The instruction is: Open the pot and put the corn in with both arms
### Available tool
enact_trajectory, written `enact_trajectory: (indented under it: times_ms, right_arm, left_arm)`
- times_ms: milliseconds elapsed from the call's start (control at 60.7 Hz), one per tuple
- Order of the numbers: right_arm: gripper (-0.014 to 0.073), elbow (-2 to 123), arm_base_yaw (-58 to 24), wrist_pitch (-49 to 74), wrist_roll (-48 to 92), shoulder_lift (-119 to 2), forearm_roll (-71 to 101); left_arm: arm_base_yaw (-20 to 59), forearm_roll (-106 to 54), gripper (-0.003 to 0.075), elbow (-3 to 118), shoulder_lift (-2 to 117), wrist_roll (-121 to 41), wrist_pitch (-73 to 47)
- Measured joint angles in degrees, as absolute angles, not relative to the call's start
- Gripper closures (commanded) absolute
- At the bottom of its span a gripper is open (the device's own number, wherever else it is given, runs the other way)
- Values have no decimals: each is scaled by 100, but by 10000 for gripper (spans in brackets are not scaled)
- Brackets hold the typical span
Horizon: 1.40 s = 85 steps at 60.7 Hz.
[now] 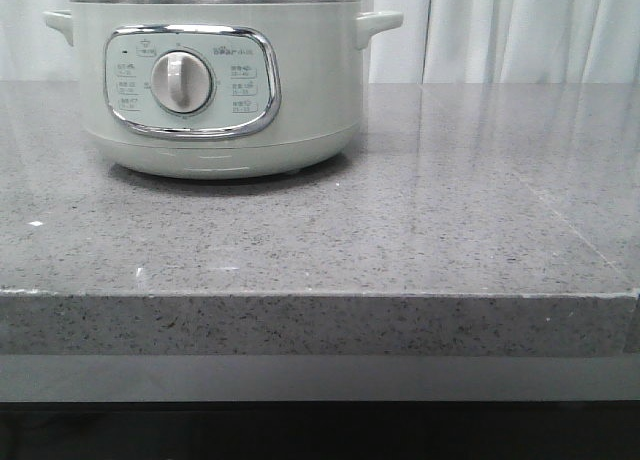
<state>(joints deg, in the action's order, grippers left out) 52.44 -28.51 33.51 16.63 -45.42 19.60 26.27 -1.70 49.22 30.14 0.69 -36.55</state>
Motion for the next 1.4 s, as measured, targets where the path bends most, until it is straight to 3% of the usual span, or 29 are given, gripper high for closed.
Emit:
enact_trajectory:
  times_ms: [906, 1154, 1401]
  right_arm:
    - [13, 5241, -2851, 3351, 1663, -4532, 1960]
    - [13, 5241, -2851, 3351, 1663, -4532, 1960]
    - [13, 5241, -2851, 3351, 1663, -4532, 1970]
  left_arm:
    - [2627, -293, 534, 4922, 3055, 69, -3403]
    - [2627, -370, 534, 4992, 3858, 69, -2624]
    - [2627, -379, 534, 5816, 5289, 69, -2463]
